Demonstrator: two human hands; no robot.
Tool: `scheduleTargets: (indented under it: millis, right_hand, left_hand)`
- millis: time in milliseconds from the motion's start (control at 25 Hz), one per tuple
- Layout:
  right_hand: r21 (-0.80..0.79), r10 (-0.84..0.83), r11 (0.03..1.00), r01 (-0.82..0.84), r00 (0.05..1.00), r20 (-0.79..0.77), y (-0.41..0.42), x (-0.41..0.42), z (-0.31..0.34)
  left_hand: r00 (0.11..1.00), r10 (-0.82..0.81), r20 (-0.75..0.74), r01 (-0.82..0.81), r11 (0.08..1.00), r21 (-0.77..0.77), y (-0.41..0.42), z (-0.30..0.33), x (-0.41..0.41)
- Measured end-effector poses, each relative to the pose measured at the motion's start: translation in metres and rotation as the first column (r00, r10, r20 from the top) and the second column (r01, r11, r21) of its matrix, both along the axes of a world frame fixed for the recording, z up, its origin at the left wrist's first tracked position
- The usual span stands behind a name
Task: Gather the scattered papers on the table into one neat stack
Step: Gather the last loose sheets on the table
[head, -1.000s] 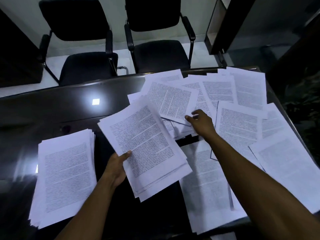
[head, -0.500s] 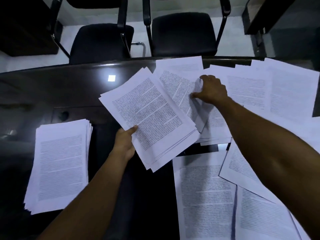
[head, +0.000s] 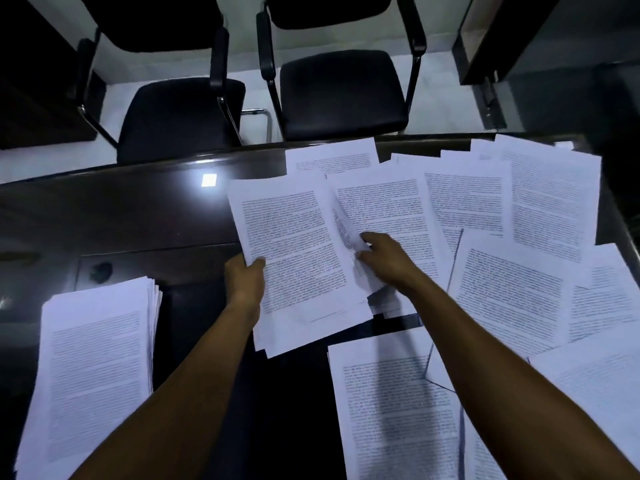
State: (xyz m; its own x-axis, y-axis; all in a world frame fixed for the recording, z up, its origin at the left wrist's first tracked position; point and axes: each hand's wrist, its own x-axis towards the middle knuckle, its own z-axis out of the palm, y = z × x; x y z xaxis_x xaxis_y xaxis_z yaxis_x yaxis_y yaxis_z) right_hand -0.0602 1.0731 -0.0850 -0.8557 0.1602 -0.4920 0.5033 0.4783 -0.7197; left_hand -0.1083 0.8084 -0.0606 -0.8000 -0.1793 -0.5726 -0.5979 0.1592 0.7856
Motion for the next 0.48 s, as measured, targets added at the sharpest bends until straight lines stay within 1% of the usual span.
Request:
scheduleTargets:
  millis: [40, 120, 160, 280, 360, 440, 480]
  right_hand:
    - [-0.096, -0.048, 0.994, 0.049, 0.999, 0.012, -0.002, 0.007, 0.001]
    - [-0.275, -0.145, 0.949, 0.154, 0.988, 0.053, -0.003, 0.018, 0.006]
    - [-0.323, -0.162, 0.929, 0.180, 0.983, 0.081, -0.003, 0.022, 0.007]
    - [-0.403, -0.129, 0.899, 0.172, 0.983, 0.130, -0.003, 0.028, 0.007]
    - [-0.439, -0.116, 0.883, 0.165, 0.984, 0.137, -0.011, 0.032, 0.009]
    - [-0.485, -0.093, 0.862, 0.145, 0.987, 0.131, -0.021, 0.035, 0.012]
    - [-0.494, -0.081, 0.858, 0.139, 0.987, 0.138, -0.026, 0.037, 0.015]
  left_hand:
    - [1.000, -0.019, 0.018, 0.019, 0.999, 0.038, 0.006, 0.005, -0.003]
    - [0.998, -0.032, 0.048, 0.028, 0.996, 0.088, 0.012, 0.009, -0.010]
    - [0.998, -0.027, 0.064, 0.021, 0.994, 0.106, 0.012, 0.009, -0.013]
    - [0.997, -0.038, 0.070, 0.028, 0.989, 0.142, 0.006, 0.003, -0.013]
    - [0.997, -0.073, 0.017, 0.071, 0.993, 0.098, 0.002, -0.002, -0.008]
    - [0.998, -0.048, -0.029, 0.050, 0.995, 0.090, 0.001, 0.001, -0.003]
    - [0.999, -0.019, -0.028, 0.022, 0.992, 0.126, -0.002, 0.003, -0.001]
